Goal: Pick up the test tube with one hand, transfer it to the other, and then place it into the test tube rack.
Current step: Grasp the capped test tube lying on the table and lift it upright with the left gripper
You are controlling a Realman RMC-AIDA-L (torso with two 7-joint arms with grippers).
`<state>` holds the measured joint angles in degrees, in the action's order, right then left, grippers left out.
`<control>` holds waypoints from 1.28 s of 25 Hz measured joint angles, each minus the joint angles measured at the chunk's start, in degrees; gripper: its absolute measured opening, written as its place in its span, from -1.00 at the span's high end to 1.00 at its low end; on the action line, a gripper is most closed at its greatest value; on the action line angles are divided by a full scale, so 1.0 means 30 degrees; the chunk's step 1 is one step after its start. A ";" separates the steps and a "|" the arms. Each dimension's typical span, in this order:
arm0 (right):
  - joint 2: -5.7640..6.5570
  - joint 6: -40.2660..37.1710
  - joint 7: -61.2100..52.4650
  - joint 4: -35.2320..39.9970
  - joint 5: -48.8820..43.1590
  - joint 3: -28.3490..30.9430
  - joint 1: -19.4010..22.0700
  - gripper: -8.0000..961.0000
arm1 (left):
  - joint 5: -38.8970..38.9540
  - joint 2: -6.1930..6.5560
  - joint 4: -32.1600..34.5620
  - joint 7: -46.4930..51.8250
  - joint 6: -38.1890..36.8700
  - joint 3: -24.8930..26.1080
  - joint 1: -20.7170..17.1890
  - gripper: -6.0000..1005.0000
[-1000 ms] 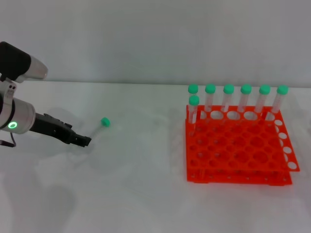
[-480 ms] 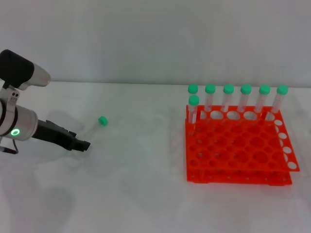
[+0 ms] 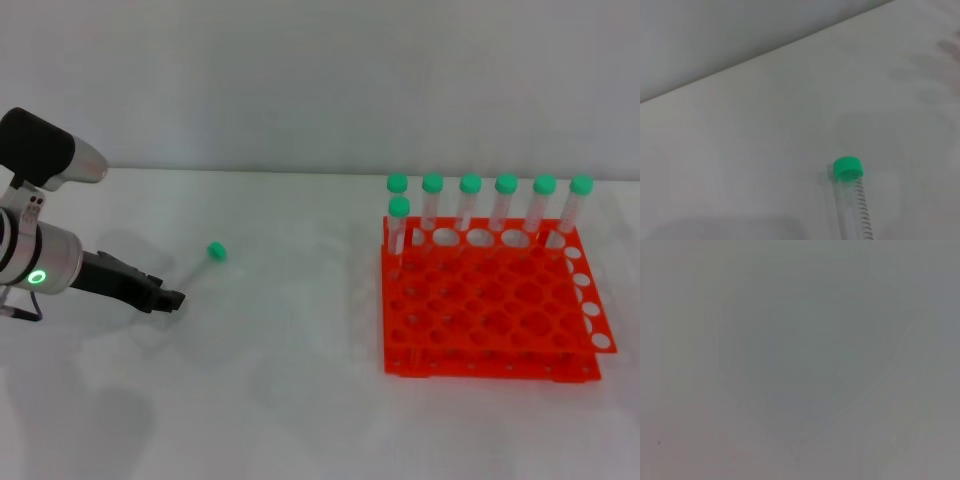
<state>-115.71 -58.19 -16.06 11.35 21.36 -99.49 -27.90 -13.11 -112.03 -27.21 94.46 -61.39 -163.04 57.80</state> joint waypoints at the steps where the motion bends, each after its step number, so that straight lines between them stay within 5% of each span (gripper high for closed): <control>1: 0.0000 0.0000 0.0040 -0.0005 0.0002 0.0000 -0.0024 -0.81 | 0.0013 -0.0012 0.0005 -0.0002 0.0015 0.0001 0.0000 0.13; 8: 0.0018 0.0000 0.0258 -0.0006 0.0002 -0.0001 -0.0070 -0.81 | 0.0022 -0.0223 0.0048 0.0055 0.0503 0.0001 0.0010 0.16; 14: 0.0019 0.0001 0.0257 -0.0005 0.0001 -0.0001 -0.0102 -0.81 | 0.0395 -0.0281 0.0049 0.0061 0.0578 0.0001 0.0017 0.49; 22: 0.0048 0.0001 0.0257 0.0075 -0.0001 -0.0002 -0.0139 -0.81 | 0.3964 -0.0075 0.0287 -0.1675 0.0856 0.0000 -0.0286 0.52; 32: 0.0006 -0.0021 0.0256 0.0137 -0.0008 -0.0002 -0.0115 -0.81 | 0.2331 -0.0027 0.0399 -0.1132 0.0799 0.0001 -0.0594 0.55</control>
<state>-115.70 -58.25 -15.29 11.76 21.33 -99.49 -28.25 -6.11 -112.11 -26.02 91.07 -58.99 -163.04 56.02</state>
